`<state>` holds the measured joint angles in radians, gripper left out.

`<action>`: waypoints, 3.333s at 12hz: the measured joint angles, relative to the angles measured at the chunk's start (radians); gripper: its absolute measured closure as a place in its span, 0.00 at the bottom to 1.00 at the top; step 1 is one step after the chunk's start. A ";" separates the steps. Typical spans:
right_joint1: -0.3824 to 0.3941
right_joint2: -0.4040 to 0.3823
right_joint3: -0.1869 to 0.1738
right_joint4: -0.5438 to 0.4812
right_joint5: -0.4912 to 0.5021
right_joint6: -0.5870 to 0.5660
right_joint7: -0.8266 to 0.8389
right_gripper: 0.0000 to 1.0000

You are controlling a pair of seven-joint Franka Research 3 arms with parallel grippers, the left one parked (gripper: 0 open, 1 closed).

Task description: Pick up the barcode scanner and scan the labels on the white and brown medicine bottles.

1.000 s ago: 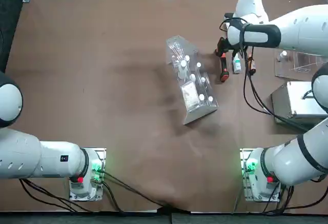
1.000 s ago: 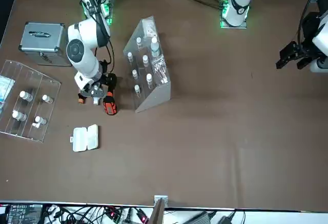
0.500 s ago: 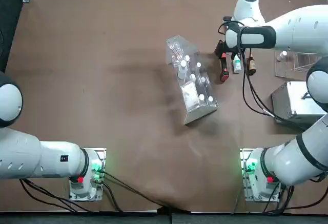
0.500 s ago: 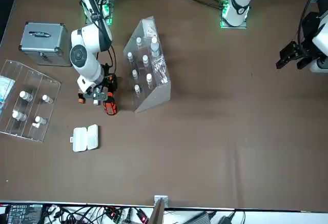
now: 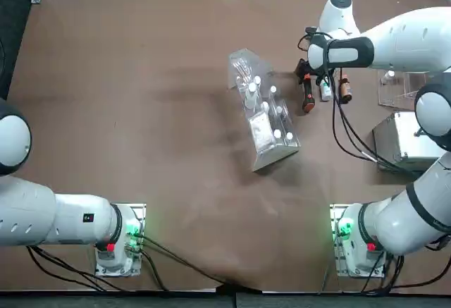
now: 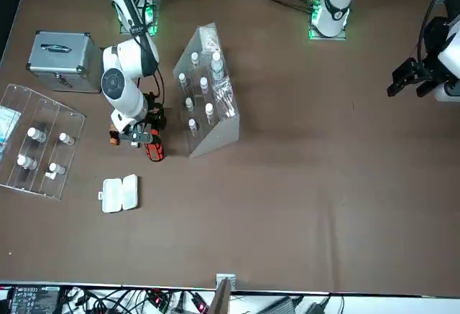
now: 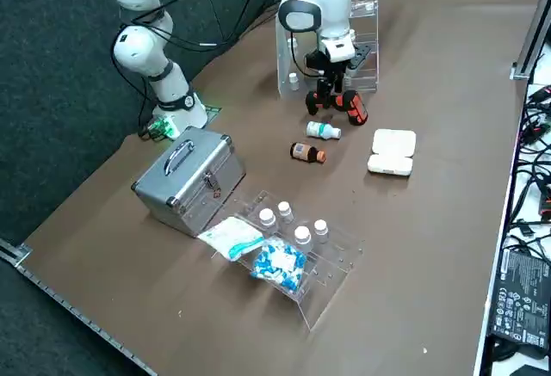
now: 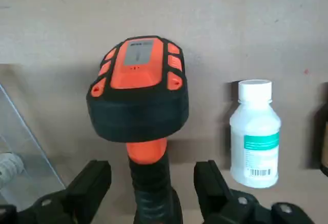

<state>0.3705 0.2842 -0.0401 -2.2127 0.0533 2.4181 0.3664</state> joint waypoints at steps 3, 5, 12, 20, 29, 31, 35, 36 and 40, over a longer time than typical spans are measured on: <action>0.000 0.012 0.000 0.000 0.000 0.006 0.000 0.01; 0.000 0.016 0.000 0.000 0.000 0.006 0.000 0.02; 0.000 0.028 0.000 0.000 0.001 0.009 0.000 0.20; 0.001 0.038 0.001 0.003 0.002 0.015 0.000 0.57; -0.016 -0.105 -0.006 0.118 0.002 -0.336 -0.022 0.57; -0.045 -0.147 -0.010 0.116 0.002 -0.418 -0.073 0.57; -0.146 -0.198 -0.016 0.105 0.002 -0.524 -0.182 0.57; -0.164 -0.205 -0.018 0.097 0.002 -0.529 -0.193 0.57; -0.178 -0.213 -0.017 0.045 0.002 -0.527 -0.204 0.57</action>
<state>0.1929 0.0708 -0.0569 -2.1681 0.0550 1.8913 0.1627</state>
